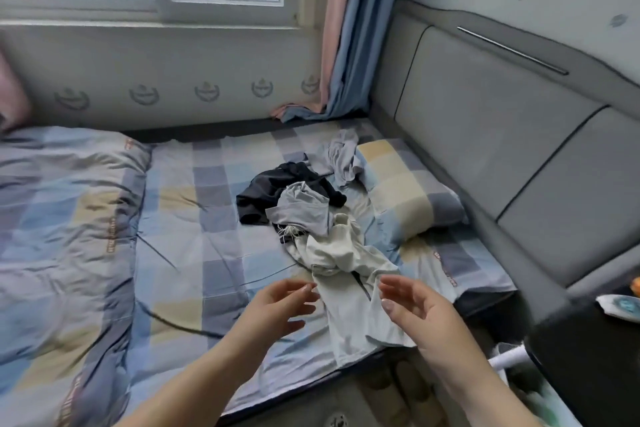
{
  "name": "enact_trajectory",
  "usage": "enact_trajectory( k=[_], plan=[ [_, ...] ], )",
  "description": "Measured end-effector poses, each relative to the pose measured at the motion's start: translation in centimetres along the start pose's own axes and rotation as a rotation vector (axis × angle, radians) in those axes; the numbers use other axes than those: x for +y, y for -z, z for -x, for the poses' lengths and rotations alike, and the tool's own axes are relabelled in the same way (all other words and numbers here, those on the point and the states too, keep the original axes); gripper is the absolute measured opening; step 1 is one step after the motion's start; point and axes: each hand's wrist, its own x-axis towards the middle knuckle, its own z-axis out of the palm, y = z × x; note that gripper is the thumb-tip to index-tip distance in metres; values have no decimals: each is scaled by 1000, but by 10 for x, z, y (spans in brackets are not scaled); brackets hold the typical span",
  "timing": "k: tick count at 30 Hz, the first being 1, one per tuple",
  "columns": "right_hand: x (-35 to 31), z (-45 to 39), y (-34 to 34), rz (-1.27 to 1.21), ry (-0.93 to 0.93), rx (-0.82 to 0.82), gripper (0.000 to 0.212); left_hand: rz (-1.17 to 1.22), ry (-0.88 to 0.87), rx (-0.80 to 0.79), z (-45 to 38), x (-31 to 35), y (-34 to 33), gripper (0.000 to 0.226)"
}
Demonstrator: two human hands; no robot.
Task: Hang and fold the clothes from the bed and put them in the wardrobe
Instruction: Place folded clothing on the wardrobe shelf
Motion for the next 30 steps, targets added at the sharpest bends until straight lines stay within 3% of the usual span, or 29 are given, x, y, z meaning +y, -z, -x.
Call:
enact_trajectory(
  k=[10, 21, 27, 30],
  plan=[
    [29, -195, 46, -60, -75, -42, 29, 8, 126, 140, -166, 25, -17, 16],
    [132, -387, 62, 56, -215, -76, 26, 25, 264, 230, -370, -11, -22, 14],
    [220, -504, 29, 248, -210, -135, 23, -167, 272, 240, -488, -58, 4, 12],
    [262, -561, 2, 346, -222, -161, 35, -312, 233, 223, -540, -84, 16, 19]
  ],
)
